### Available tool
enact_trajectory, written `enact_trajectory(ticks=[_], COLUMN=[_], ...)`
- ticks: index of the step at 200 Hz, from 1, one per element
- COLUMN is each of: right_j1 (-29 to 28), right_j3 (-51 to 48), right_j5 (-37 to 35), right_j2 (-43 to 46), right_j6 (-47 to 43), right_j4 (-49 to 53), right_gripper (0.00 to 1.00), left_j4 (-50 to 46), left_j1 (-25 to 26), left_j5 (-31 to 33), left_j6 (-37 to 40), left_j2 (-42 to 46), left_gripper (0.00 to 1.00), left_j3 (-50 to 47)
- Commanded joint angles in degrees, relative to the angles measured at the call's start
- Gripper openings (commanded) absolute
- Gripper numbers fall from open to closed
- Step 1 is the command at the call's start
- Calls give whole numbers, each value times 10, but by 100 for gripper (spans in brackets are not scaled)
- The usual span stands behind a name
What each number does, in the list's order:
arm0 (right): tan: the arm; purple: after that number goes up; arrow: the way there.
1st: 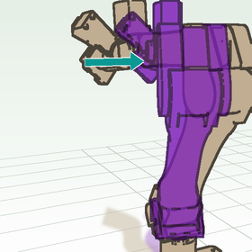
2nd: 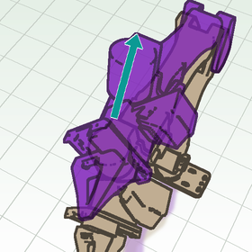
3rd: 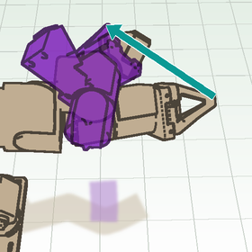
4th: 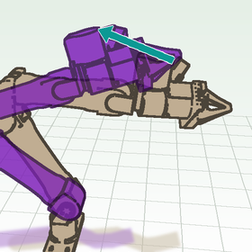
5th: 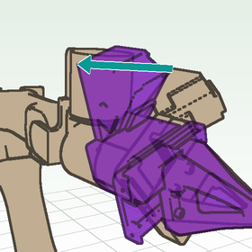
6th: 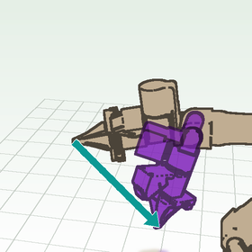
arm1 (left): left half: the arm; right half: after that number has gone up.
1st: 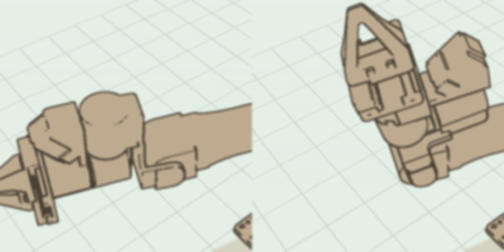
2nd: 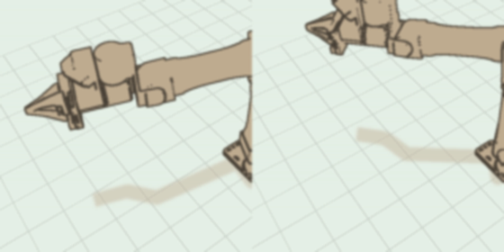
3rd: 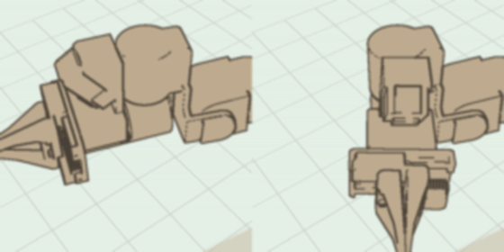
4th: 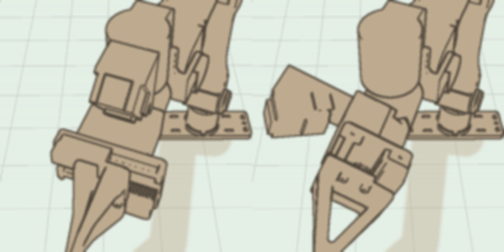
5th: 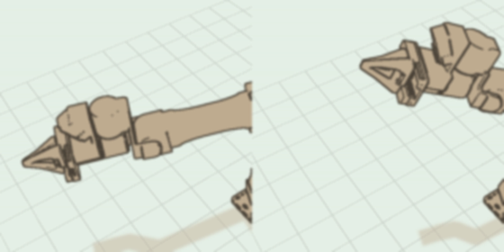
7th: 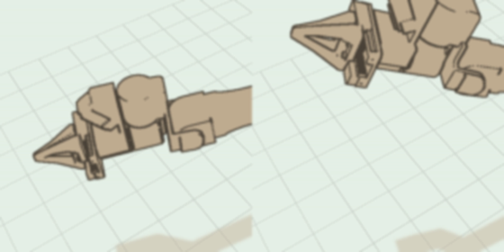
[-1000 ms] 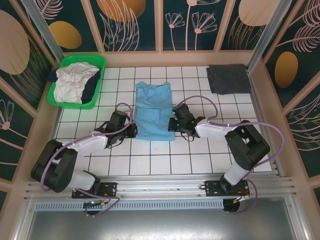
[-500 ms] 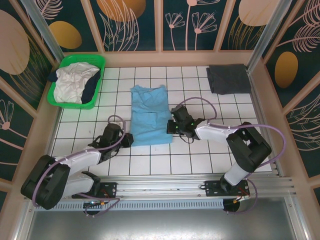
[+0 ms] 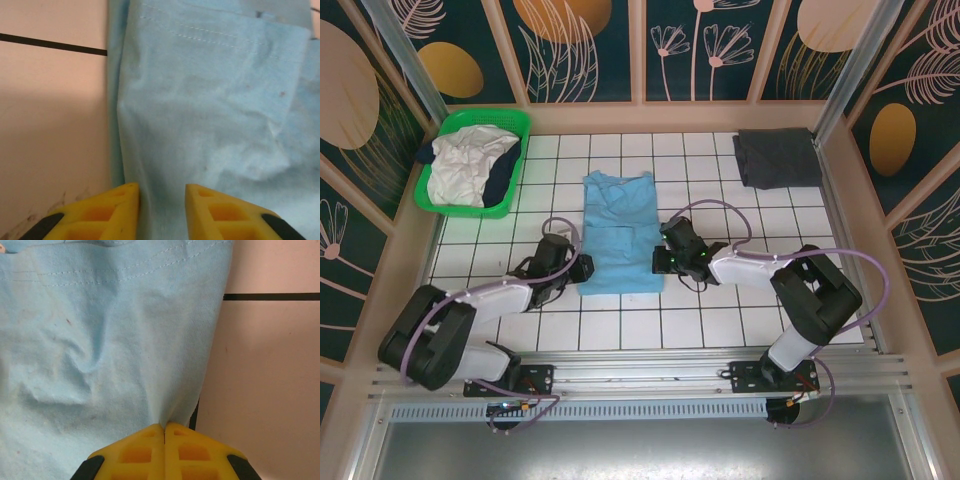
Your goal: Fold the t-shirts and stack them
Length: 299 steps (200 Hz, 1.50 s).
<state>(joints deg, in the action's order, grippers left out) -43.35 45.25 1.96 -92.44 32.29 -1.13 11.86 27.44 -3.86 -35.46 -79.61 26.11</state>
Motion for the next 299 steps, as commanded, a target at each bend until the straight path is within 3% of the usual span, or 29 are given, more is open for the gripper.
enact_trajectory(ticks=[1,29,55,91,124,182,247,299], right_j1=[-4,-4,-3,-2,-2,-5,-24,-24], right_j3=[0,1,1,-3,-7,-25,-44,-104], right_j5=[-7,-5,-9,-12,-15,8,-12,-20], right_j2=[-9,-9,-12,-6,8,46,57,78], right_j6=[5,3,2,3,3,13,32,29], right_j4=[-17,-19,-16,-18,-9,-13,26,1], right_gripper=[0,0,0,0,0,0,0,0], left_j4=[-71,-86,-76,-96,-126,-133,-113,-106], left_j1=[2,2,2,2,2,2,2,2], left_j5=[59,71,57,62,65,39,49,55], left_j6=[6,7,8,20,29,-8,-14,-15], left_j2=[-30,-34,-28,-36,-21,104,74,67], left_gripper=[29,29,13,0,0,0,0,0], left_j3=[44,54,56,80,92,21,-11,-23])
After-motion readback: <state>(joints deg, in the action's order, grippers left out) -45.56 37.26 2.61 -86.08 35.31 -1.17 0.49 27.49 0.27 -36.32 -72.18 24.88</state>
